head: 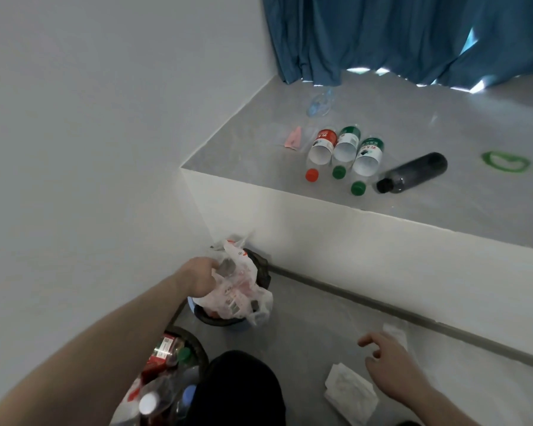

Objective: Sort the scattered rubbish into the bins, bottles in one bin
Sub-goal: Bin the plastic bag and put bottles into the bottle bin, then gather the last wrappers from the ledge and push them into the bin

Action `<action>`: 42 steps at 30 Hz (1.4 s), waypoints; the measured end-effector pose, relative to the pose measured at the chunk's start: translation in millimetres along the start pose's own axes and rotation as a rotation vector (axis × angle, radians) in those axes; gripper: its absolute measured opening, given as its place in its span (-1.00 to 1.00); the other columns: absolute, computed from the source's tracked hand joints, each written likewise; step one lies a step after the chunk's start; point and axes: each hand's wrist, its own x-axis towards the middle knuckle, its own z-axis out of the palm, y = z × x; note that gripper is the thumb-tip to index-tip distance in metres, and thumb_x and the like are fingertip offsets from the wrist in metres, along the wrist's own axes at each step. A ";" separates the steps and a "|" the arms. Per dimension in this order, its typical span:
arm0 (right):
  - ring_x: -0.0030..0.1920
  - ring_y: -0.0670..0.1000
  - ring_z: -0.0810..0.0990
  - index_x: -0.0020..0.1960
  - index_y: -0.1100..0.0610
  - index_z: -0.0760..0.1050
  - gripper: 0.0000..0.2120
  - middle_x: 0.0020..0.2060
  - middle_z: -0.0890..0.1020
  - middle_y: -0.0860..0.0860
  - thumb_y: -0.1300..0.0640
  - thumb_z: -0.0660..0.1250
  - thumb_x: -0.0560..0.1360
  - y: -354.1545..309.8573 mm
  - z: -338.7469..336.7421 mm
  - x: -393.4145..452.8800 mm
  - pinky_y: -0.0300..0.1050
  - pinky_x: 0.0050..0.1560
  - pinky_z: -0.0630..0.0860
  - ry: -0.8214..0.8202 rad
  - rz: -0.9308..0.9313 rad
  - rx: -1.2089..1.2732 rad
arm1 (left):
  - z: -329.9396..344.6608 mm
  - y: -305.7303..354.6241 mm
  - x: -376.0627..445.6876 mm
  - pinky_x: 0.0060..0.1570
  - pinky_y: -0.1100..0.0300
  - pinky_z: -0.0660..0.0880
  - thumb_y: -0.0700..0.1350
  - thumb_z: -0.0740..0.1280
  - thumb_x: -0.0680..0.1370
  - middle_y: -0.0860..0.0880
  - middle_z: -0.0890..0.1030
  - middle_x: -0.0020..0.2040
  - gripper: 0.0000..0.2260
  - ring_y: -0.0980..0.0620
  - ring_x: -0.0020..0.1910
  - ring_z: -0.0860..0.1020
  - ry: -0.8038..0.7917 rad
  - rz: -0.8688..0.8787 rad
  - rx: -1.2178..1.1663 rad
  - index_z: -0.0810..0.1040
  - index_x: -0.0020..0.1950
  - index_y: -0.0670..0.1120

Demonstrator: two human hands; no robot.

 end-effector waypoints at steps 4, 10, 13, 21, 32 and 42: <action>0.06 -0.07 0.56 0.04 -0.12 0.50 -0.72 0.14 0.49 -0.09 0.25 0.31 0.47 16.0 -3.0 -4.6 -0.10 0.13 0.50 0.003 0.024 -0.013 | -22.4 15.5 -10.0 0.38 0.18 0.33 -0.24 0.22 0.52 0.03 0.45 0.46 -0.51 -0.03 0.45 0.38 0.025 0.051 -0.029 0.47 0.45 0.02; 0.17 -0.02 0.50 0.27 -0.02 0.50 -0.66 0.32 0.43 0.00 0.20 0.28 0.52 37.8 -3.7 0.3 -0.19 0.18 0.40 -0.063 0.111 -0.076 | -25.1 106.2 -23.2 0.36 0.23 0.35 -0.21 0.26 0.54 0.02 0.50 0.41 -0.58 -0.02 0.38 0.46 0.125 0.354 -0.027 0.52 0.39 0.03; 0.09 0.01 0.50 0.31 0.02 0.50 -0.62 0.35 0.42 0.06 0.20 0.28 0.50 51.6 -0.7 5.6 -0.18 0.08 0.41 -0.079 0.182 -0.061 | 2.0 170.1 -30.7 0.29 0.22 0.35 -0.16 0.26 0.54 0.02 0.53 0.35 -0.62 -0.03 0.33 0.48 0.014 0.523 0.028 0.54 0.35 0.05; 0.29 0.11 0.52 0.40 0.02 0.41 -0.48 0.34 0.49 0.09 0.09 0.34 0.44 97.0 57.2 36.3 -0.09 0.28 0.48 -0.192 0.398 -0.024 | 117.7 228.8 -22.0 0.37 0.06 0.40 -0.09 0.24 0.57 0.03 0.48 0.43 -0.58 -0.01 0.38 0.46 -0.369 0.650 0.197 0.46 0.45 0.09; 0.38 0.25 0.43 0.55 0.14 0.18 -0.25 0.42 0.35 0.20 0.02 0.40 0.46 163.1 74.7 135.2 0.05 0.33 0.42 -0.005 0.665 0.183 | 249.7 239.3 81.6 0.28 0.00 0.49 -0.12 0.32 0.53 -0.11 0.49 0.35 -0.63 -0.13 0.28 0.53 -0.483 0.383 0.294 0.52 0.35 -0.01; 0.36 0.24 0.42 0.43 -0.08 0.47 -0.52 0.39 0.39 0.18 -0.07 0.37 0.52 228.3 105.2 184.6 0.03 0.41 0.31 -0.028 0.597 0.002 | 399.0 258.4 70.8 0.55 -0.18 0.05 0.10 0.45 0.44 -0.11 -0.12 0.62 -0.52 -0.21 0.60 -0.15 -0.588 0.519 0.219 0.57 0.32 -0.04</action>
